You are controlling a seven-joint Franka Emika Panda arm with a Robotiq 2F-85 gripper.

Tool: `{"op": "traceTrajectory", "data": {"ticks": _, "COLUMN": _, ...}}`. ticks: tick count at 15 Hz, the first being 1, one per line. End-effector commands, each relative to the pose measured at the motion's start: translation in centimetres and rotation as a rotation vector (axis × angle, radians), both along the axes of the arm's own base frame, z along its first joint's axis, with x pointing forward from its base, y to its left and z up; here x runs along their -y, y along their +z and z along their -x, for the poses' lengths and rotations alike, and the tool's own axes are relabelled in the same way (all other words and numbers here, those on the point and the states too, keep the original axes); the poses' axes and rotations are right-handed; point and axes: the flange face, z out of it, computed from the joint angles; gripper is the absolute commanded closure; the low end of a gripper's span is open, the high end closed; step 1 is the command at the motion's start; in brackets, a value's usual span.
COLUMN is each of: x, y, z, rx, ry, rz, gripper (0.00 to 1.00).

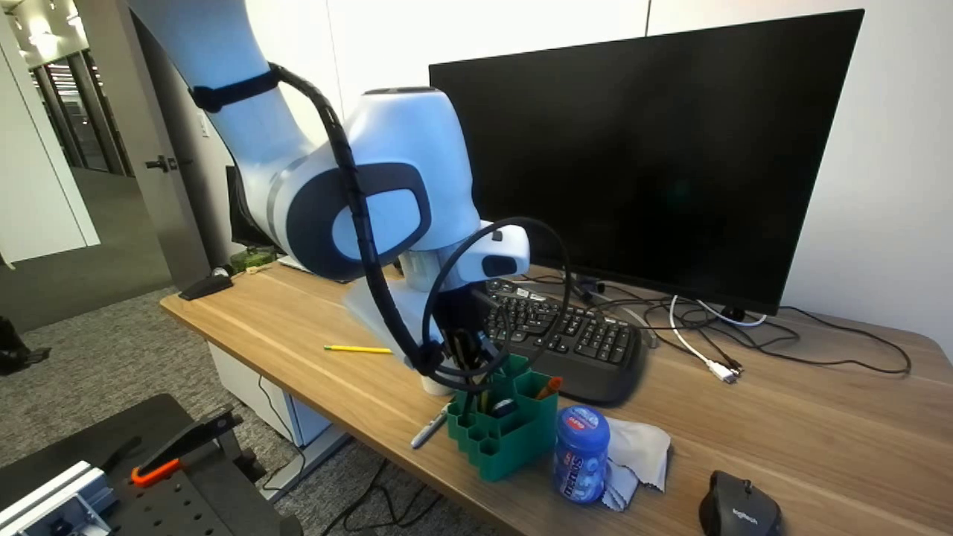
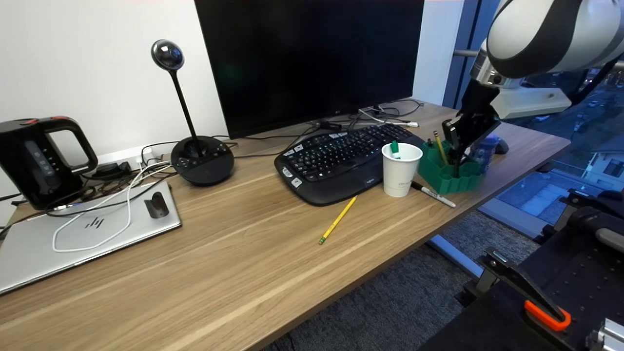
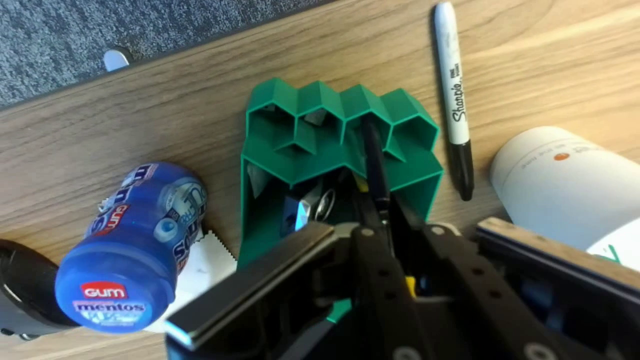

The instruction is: Remove the pen from the container

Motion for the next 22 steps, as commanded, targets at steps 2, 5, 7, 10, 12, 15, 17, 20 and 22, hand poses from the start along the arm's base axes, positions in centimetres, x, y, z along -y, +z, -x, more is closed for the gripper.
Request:
{"op": "traceTrajectory", "data": {"ticks": 2, "x": -0.6, "y": 4.3, "z": 1.9, "rx": 0.050, "ry": 0.051, "rz": 0.022, "gripper": 0.97}}
{"op": "traceTrajectory", "data": {"ticks": 5, "x": -2.6, "y": 6.2, "z": 3.4, "rx": 0.059, "ry": 0.126, "rz": 0.018, "gripper": 0.97}}
{"op": "traceTrajectory", "data": {"ticks": 7, "x": -5.0, "y": 5.9, "z": 4.1, "rx": 0.053, "ry": 0.201, "rz": 0.024, "gripper": 0.97}}
{"op": "traceTrajectory", "data": {"ticks": 10, "x": -7.5, "y": 3.8, "z": 4.9, "rx": 0.065, "ry": 0.330, "rz": 0.090, "gripper": 0.97}}
{"op": "traceTrajectory", "data": {"ticks": 12, "x": -8.7, "y": 2.4, "z": 5.1, "rx": 0.089, "ry": 0.440, "rz": 0.164, "gripper": 0.97}}
{"op": "traceTrajectory", "data": {"ticks": 15, "x": -9.1, "y": 0.3, "z": 5.0, "rx": 0.116, "ry": 0.567, "rz": 0.274, "gripper": 0.97}}
{"op": "traceTrajectory", "data": {"ticks": 17, "x": -10.4, "y": -1.1, "z": 6.7, "rx": 0.140, "ry": 0.636, "rz": 0.306, "gripper": 0.97}}
{"op": "traceTrajectory", "data": {"ticks": 20, "x": -13.4, "y": -3.0, "z": 9.9, "rx": 0.145, "ry": 0.723, "rz": 0.272, "gripper": 0.97}}
{"op": "traceTrajectory", "data": {"ticks": 22, "x": -15.5, "y": -3.9, "z": 11.9, "rx": 0.162, "ry": 0.784, "rz": 0.229, "gripper": 0.97}}
